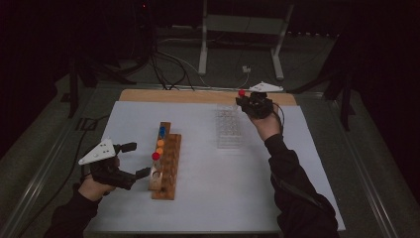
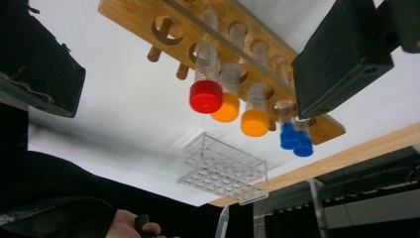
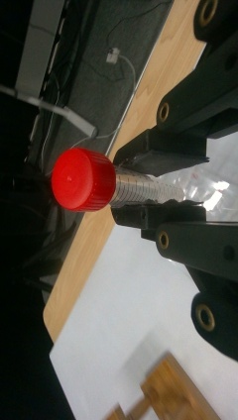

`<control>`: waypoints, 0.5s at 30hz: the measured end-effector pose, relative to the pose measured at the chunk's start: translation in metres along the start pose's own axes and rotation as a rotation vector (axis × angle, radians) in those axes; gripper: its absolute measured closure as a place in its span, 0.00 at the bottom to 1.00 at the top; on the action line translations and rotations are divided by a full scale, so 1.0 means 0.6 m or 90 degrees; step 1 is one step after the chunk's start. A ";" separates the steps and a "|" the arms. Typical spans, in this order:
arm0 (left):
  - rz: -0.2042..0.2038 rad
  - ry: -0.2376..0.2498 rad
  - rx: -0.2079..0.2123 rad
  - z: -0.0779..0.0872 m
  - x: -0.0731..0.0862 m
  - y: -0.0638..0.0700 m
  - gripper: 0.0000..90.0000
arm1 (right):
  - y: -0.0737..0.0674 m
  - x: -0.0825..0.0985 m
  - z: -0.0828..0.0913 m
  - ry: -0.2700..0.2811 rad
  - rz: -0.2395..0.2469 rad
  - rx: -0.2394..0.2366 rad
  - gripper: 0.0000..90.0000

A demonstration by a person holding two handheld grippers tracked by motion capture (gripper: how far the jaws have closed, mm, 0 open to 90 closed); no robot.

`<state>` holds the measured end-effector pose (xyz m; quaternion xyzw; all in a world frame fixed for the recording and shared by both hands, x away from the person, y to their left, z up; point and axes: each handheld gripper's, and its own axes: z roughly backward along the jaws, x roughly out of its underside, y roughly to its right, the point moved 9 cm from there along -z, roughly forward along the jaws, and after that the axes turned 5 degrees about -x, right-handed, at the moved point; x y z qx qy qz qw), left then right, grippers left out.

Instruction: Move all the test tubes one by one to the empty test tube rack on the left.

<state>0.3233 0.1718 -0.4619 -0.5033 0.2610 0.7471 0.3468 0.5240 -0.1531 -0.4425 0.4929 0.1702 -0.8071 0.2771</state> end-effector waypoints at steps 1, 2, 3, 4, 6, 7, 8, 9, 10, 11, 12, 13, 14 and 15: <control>0.002 0.001 0.003 0.000 -0.002 0.002 0.01 | -0.006 0.001 0.005 0.002 0.002 -0.006 0.83; 0.004 0.001 0.006 -0.001 -0.004 0.005 0.01 | -0.011 0.001 0.010 0.004 0.005 -0.013 0.83; 0.002 0.001 0.007 -0.002 -0.006 0.007 0.01 | -0.017 0.003 0.014 0.003 0.004 -0.019 0.83; 0.004 0.000 0.009 -0.003 -0.008 0.008 0.01 | -0.023 0.005 0.019 0.004 0.006 -0.025 0.83; 0.001 -0.006 0.014 -0.005 -0.011 0.013 0.01 | -0.037 0.009 0.030 0.003 0.012 -0.038 0.83; -0.001 -0.007 0.014 -0.007 -0.013 0.015 0.01 | -0.045 0.012 0.036 0.002 0.017 -0.043 0.83; 0.001 -0.008 0.020 -0.008 -0.015 0.018 0.01 | -0.053 0.013 0.041 0.002 0.019 -0.052 0.83; 0.000 -0.008 0.023 -0.010 -0.017 0.020 0.01 | -0.061 0.016 0.048 0.002 0.019 -0.061 0.83; -0.004 -0.007 0.022 -0.012 -0.020 0.022 0.01 | -0.069 0.018 0.053 0.000 0.027 -0.068 0.83; -0.003 -0.007 0.025 -0.014 -0.023 0.024 0.01 | -0.077 0.020 0.059 -0.001 0.034 -0.075 0.83; -0.002 -0.005 0.028 -0.015 -0.026 0.026 0.01 | -0.086 0.022 0.064 -0.002 0.039 -0.082 0.83; -0.003 -0.001 0.028 -0.017 -0.030 0.028 0.01 | -0.095 0.025 0.069 -0.004 0.046 -0.091 0.83; -0.006 -0.002 0.031 -0.019 -0.033 0.030 0.01 | -0.103 0.028 0.074 -0.008 0.054 -0.097 0.83; -0.007 -0.004 0.032 -0.021 -0.035 0.031 0.01 | -0.112 0.031 0.079 -0.011 0.063 -0.103 0.83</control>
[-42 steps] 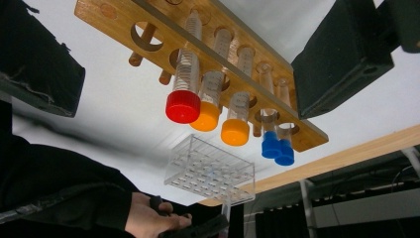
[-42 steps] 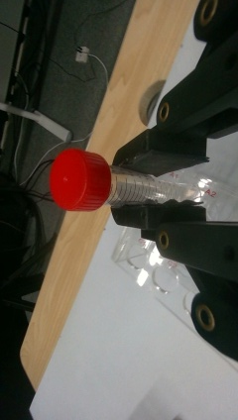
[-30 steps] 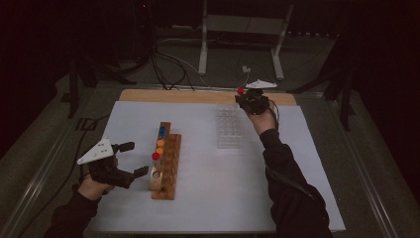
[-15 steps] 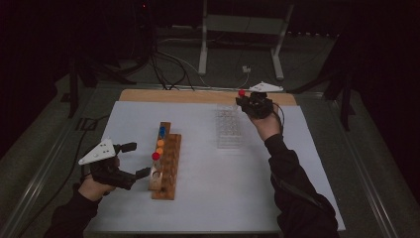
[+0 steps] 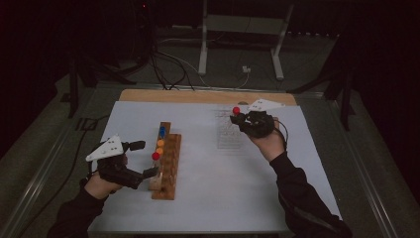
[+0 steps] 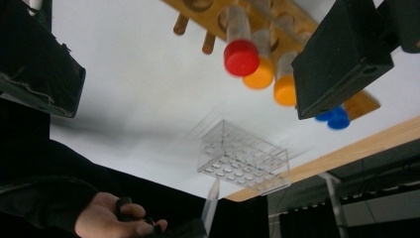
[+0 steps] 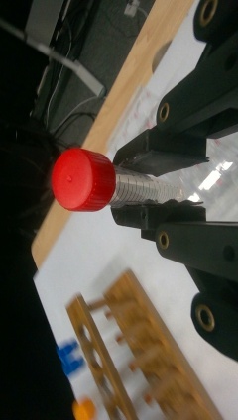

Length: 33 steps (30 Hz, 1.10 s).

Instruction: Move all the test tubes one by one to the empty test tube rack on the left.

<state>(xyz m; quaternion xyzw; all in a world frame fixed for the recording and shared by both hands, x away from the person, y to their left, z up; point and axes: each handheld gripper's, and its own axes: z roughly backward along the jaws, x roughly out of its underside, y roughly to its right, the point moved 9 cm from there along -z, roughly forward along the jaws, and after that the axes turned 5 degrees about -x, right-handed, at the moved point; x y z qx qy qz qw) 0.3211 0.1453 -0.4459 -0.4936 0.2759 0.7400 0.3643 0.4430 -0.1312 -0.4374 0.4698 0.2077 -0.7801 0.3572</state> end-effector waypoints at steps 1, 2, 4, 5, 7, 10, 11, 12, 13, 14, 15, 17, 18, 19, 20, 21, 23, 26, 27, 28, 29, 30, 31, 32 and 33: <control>-0.002 0.001 0.003 -0.002 -0.003 0.002 0.01 | -0.010 0.002 0.003 -0.002 0.005 -0.008 0.83; -0.002 0.002 0.005 -0.005 -0.006 0.004 0.01 | -0.020 0.004 0.006 -0.003 0.010 -0.016 0.83; -0.005 0.001 0.012 -0.011 -0.011 0.009 0.01 | -0.042 0.008 0.011 -0.005 0.022 -0.036 0.83; -0.007 0.002 0.012 -0.014 -0.014 0.011 0.01 | -0.053 0.011 0.013 -0.009 0.029 -0.044 0.83; -0.010 0.001 0.022 -0.021 -0.019 0.017 0.01 | -0.074 0.016 0.017 -0.014 0.043 -0.058 0.83; -0.013 0.001 0.030 -0.031 -0.027 0.025 0.02 | -0.105 0.021 0.023 -0.013 0.050 -0.085 0.83; -0.016 -0.001 0.027 -0.035 -0.028 0.026 0.02 | -0.115 0.023 0.025 -0.015 0.057 -0.093 0.83; -0.017 0.000 0.035 -0.038 -0.031 0.030 0.02 | -0.125 0.026 0.026 -0.017 0.061 -0.100 0.83; -0.017 -0.001 0.038 -0.042 -0.032 0.032 0.02 | -0.135 0.028 0.027 -0.019 0.064 -0.108 0.83; -0.017 -0.002 0.041 -0.045 -0.034 0.035 0.02 | -0.144 0.031 0.028 -0.022 0.068 -0.117 0.83; -0.017 -0.003 0.047 -0.049 -0.035 0.039 0.02 | -0.153 0.033 0.028 -0.023 0.072 -0.124 0.83; -0.019 -0.005 0.049 -0.056 -0.039 0.044 0.02 | -0.169 0.038 0.028 -0.028 0.070 -0.141 0.83; -0.018 -0.004 0.053 -0.060 -0.041 0.047 0.02 | -0.178 0.041 0.028 -0.031 0.072 -0.147 0.83; -0.019 -0.005 0.053 -0.063 -0.044 0.050 0.02 | -0.186 0.045 0.027 -0.035 0.074 -0.155 0.83; -0.019 -0.004 0.059 -0.067 -0.047 0.053 0.02 | -0.194 0.047 0.027 -0.038 0.076 -0.163 0.83; -0.019 -0.004 0.060 -0.071 -0.049 0.057 0.02 | -0.201 0.050 0.025 -0.041 0.081 -0.168 0.83; -0.021 -0.006 0.074 -0.079 -0.054 0.065 0.02 | -0.215 0.056 0.022 -0.048 0.084 -0.180 0.83; -0.028 -0.010 0.088 -0.092 -0.059 0.080 0.06 | -0.230 0.062 0.016 -0.058 0.087 -0.194 0.83; -0.033 -0.013 0.094 -0.097 -0.060 0.084 0.06 | -0.235 0.064 0.014 -0.060 0.089 -0.199 0.83; -0.034 -0.012 0.099 -0.101 -0.061 0.089 0.08 | -0.239 0.065 0.013 -0.062 0.092 -0.201 0.83; -0.034 -0.014 0.105 -0.106 -0.062 0.093 0.09 | -0.242 0.066 0.012 -0.063 0.094 -0.204 0.83; -0.037 -0.015 0.111 -0.109 -0.063 0.096 0.11 | -0.245 0.066 0.011 -0.064 0.094 -0.207 0.83; -0.040 -0.015 0.111 -0.113 -0.063 0.099 0.16 | -0.246 0.066 0.011 -0.065 0.096 -0.208 0.83; -0.041 -0.016 0.115 -0.116 -0.063 0.101 0.19 | -0.248 0.065 0.010 -0.065 0.095 -0.209 0.83; -0.041 -0.016 0.119 -0.120 -0.063 0.103 0.21 | -0.249 0.065 0.010 -0.066 0.094 -0.211 0.83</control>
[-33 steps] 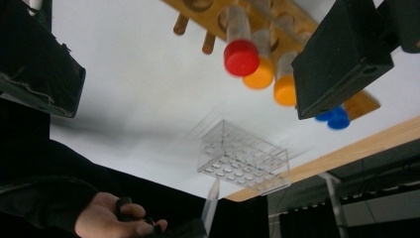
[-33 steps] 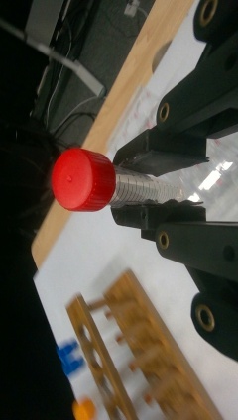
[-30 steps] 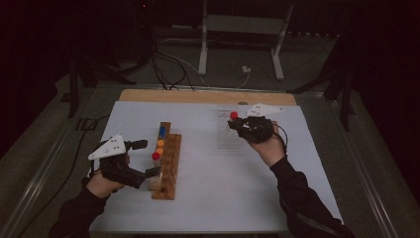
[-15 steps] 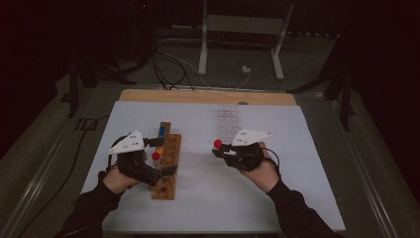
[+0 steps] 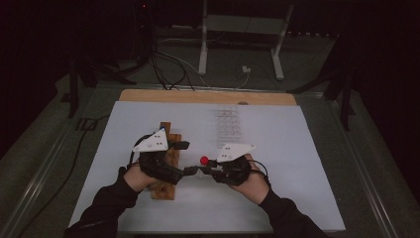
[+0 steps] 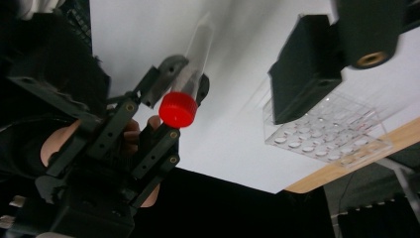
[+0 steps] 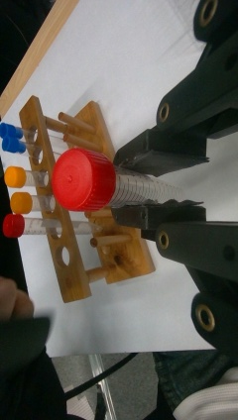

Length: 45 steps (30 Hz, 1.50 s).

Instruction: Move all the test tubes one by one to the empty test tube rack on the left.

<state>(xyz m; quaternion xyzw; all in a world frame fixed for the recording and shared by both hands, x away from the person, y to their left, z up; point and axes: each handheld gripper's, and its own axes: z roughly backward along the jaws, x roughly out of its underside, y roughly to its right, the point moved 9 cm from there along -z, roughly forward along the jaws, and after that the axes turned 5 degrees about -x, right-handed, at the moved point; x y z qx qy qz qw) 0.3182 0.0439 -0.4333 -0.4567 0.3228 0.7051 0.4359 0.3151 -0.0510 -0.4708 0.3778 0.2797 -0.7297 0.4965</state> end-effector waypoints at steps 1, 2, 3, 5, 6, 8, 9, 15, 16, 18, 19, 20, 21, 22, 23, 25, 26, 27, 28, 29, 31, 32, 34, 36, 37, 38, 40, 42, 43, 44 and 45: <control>-0.002 -0.002 -0.001 -0.003 0.000 0.000 0.25 | -0.001 0.000 -0.001 -0.001 0.001 -0.001 0.83; 0.000 0.000 0.004 -0.006 -0.001 0.002 0.28 | -0.002 -0.001 -0.001 0.000 0.002 -0.002 0.83; -0.001 0.000 0.005 -0.009 -0.001 0.003 0.32 | -0.002 -0.001 -0.002 -0.001 0.002 -0.004 0.83; -0.004 -0.001 0.007 -0.014 -0.001 0.005 0.39 | -0.003 -0.002 -0.003 0.000 0.000 -0.005 0.83; -0.005 -0.003 0.004 -0.017 -0.001 0.004 0.42 | -0.003 -0.002 -0.004 0.000 0.000 -0.006 0.83; -0.006 -0.004 0.005 -0.021 -0.001 0.004 0.49 | -0.004 -0.004 -0.004 0.001 0.002 -0.007 0.83; -0.008 -0.005 0.003 -0.023 -0.001 0.004 0.51 | -0.004 -0.005 -0.004 0.002 0.002 -0.008 0.83; -0.022 -0.009 0.007 -0.030 0.001 0.006 0.71 | -0.001 -0.010 -0.002 0.009 -0.001 -0.006 0.83; -0.026 -0.008 0.008 -0.031 0.001 0.007 0.75 | 0.000 -0.011 -0.002 0.012 -0.003 -0.004 0.83; -0.028 -0.006 0.006 -0.032 0.000 0.007 0.78 | 0.002 -0.011 -0.002 0.011 -0.005 -0.002 0.83; -0.030 -0.002 0.004 -0.031 0.000 0.006 0.78 | 0.002 -0.012 -0.002 0.015 -0.006 -0.003 0.83; -0.031 -0.002 0.003 -0.031 -0.001 0.005 0.79 | 0.003 -0.012 -0.001 0.018 -0.008 -0.003 0.83; -0.032 -0.002 0.003 -0.031 -0.001 0.005 0.79 | 0.003 -0.012 -0.001 0.019 -0.009 -0.003 0.82; -0.031 0.003 0.004 -0.030 -0.002 0.003 0.79 | 0.004 -0.011 -0.001 0.019 -0.012 -0.003 0.81; -0.031 0.005 0.002 -0.029 -0.003 0.002 0.79 | 0.005 -0.011 -0.002 0.023 -0.015 -0.004 0.73; -0.033 0.007 0.000 -0.025 -0.005 -0.001 0.79 | 0.008 -0.010 0.000 0.027 -0.019 0.004 0.66; -0.030 0.009 0.000 -0.022 -0.006 -0.002 0.79 | 0.009 -0.010 0.001 0.031 -0.023 0.007 0.60; -0.033 0.009 -0.005 -0.019 -0.008 -0.004 0.80 | 0.010 -0.009 0.004 0.034 -0.025 0.010 0.55; -0.031 0.011 -0.005 -0.015 -0.010 -0.005 0.80 | 0.011 -0.008 0.007 0.039 -0.027 0.016 0.51; -0.031 0.012 -0.006 -0.011 -0.012 -0.007 0.80 | 0.013 -0.007 0.010 0.043 -0.029 0.021 0.45; -0.031 0.017 -0.015 0.000 -0.017 -0.011 0.80 | 0.016 -0.004 0.017 0.051 -0.037 0.029 0.37; -0.028 0.021 -0.020 0.006 -0.020 -0.014 0.80 | 0.019 -0.003 0.021 0.057 -0.041 0.035 0.30; -0.030 0.025 -0.031 0.019 -0.025 -0.019 0.80 | 0.024 0.002 0.030 0.069 -0.054 0.043 0.21; -0.030 0.029 -0.045 0.034 -0.029 -0.024 0.80 | 0.028 0.008 0.041 0.083 -0.063 0.042 0.13; -0.032 0.028 -0.048 0.042 -0.031 -0.026 0.80 | 0.030 0.012 0.046 0.085 -0.067 0.041 0.08; -0.032 0.030 -0.056 0.050 -0.032 -0.028 0.80 | 0.032 0.016 0.050 0.086 -0.066 0.040 0.02; -0.028 0.033 -0.064 0.066 -0.034 -0.032 0.80 | 0.036 0.025 0.057 0.082 -0.063 0.053 0.01; -0.024 0.037 -0.077 0.081 -0.036 -0.036 0.80 | 0.042 0.033 0.063 0.081 -0.064 0.073 0.00; -0.024 0.037 -0.081 0.088 -0.036 -0.037 0.80 | 0.044 0.035 0.066 0.084 -0.071 0.070 0.00; -0.023 0.038 -0.088 0.096 -0.036 -0.039 0.80 | 0.047 0.037 0.068 0.086 -0.075 0.072 0.00; -0.024 0.038 -0.092 0.103 -0.036 -0.040 0.80 | 0.050 0.039 0.071 0.086 -0.078 0.079 0.00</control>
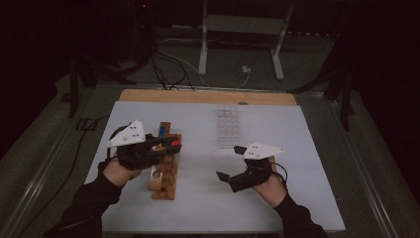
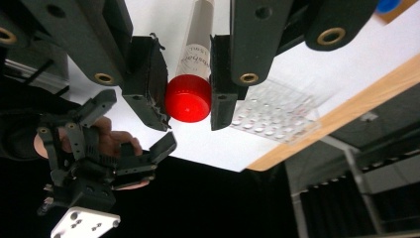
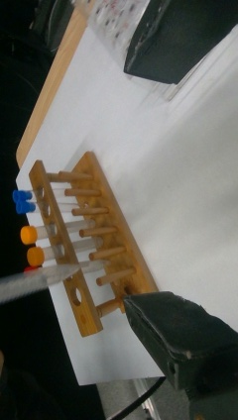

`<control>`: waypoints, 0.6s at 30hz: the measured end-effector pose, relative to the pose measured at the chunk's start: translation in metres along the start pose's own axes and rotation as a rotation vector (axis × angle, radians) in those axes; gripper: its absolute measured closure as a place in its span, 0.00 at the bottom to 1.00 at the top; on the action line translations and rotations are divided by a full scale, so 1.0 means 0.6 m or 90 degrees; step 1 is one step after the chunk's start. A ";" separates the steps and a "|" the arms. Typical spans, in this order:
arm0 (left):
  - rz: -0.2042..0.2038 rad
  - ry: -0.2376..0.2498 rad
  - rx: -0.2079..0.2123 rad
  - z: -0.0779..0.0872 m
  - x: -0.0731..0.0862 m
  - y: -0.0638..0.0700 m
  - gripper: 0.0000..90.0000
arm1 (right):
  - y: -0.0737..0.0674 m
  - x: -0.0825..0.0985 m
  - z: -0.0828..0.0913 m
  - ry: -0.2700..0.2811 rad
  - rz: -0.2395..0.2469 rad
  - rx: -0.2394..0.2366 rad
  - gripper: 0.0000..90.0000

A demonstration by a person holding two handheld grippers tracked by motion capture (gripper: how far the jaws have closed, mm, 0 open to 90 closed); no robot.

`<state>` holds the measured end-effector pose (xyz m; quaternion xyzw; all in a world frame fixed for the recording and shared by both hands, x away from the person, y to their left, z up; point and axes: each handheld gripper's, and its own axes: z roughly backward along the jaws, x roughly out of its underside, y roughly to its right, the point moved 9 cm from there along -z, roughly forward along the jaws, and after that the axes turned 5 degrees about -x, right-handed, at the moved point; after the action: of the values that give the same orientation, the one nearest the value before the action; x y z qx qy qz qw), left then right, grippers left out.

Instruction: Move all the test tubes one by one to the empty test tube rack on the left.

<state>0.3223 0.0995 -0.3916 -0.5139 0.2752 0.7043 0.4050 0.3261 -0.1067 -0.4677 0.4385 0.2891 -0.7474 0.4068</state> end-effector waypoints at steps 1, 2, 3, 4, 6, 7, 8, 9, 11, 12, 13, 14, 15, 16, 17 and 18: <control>0.000 0.000 -0.004 0.006 0.000 -0.002 0.80 | 0.002 0.000 0.002 0.003 -0.001 0.001 0.00; 0.001 0.001 -0.009 0.012 0.000 -0.003 0.80 | 0.003 0.000 0.003 0.005 -0.004 0.000 0.00; 0.002 0.000 -0.012 0.017 0.001 -0.005 0.80 | 0.004 0.000 0.004 0.006 -0.004 0.003 0.00; 0.002 0.000 -0.016 0.022 0.001 -0.006 0.80 | 0.004 0.000 0.005 0.007 -0.004 0.003 0.00; 0.003 0.000 -0.023 0.031 0.004 -0.009 0.80 | 0.004 0.000 0.004 0.006 -0.001 0.003 0.00; 0.004 0.000 -0.026 0.036 0.005 -0.010 0.80 | 0.004 0.001 0.003 0.006 0.000 0.002 0.00; 0.008 0.001 -0.028 0.040 0.006 -0.010 0.80 | 0.003 0.001 0.002 0.005 -0.001 0.002 0.00; 0.008 0.001 -0.031 0.044 0.008 -0.011 0.80 | 0.003 0.001 0.001 0.003 0.001 0.001 0.00; 0.012 0.003 -0.034 0.051 0.012 -0.012 0.80 | 0.001 0.000 0.000 0.005 0.005 0.000 0.00; 0.013 0.003 -0.035 0.055 0.014 -0.012 0.80 | 0.000 0.000 0.000 0.004 0.004 -0.001 0.00; 0.013 0.001 -0.038 0.058 0.017 -0.012 0.80 | 0.000 -0.001 0.000 0.005 0.005 0.000 0.00; 0.013 0.001 -0.039 0.061 0.020 -0.012 0.80 | 0.000 -0.002 0.000 0.007 0.005 -0.001 0.00; 0.015 0.001 -0.041 0.064 0.023 -0.013 0.80 | -0.001 -0.002 -0.001 0.005 0.005 -0.004 0.00; 0.014 -0.001 -0.044 0.066 0.026 -0.013 0.80 | -0.001 -0.002 -0.001 0.005 0.006 -0.004 0.00; 0.017 -0.002 -0.045 0.069 0.029 -0.013 0.80 | -0.002 -0.002 0.000 0.007 0.005 -0.004 0.00; 0.019 0.000 -0.045 0.071 0.033 -0.013 0.80 | -0.002 -0.003 0.000 0.008 0.006 -0.006 0.00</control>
<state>0.3049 0.1436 -0.3962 -0.5236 0.2577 0.7199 0.3758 0.3256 -0.1054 -0.4662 0.4425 0.2930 -0.7417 0.4103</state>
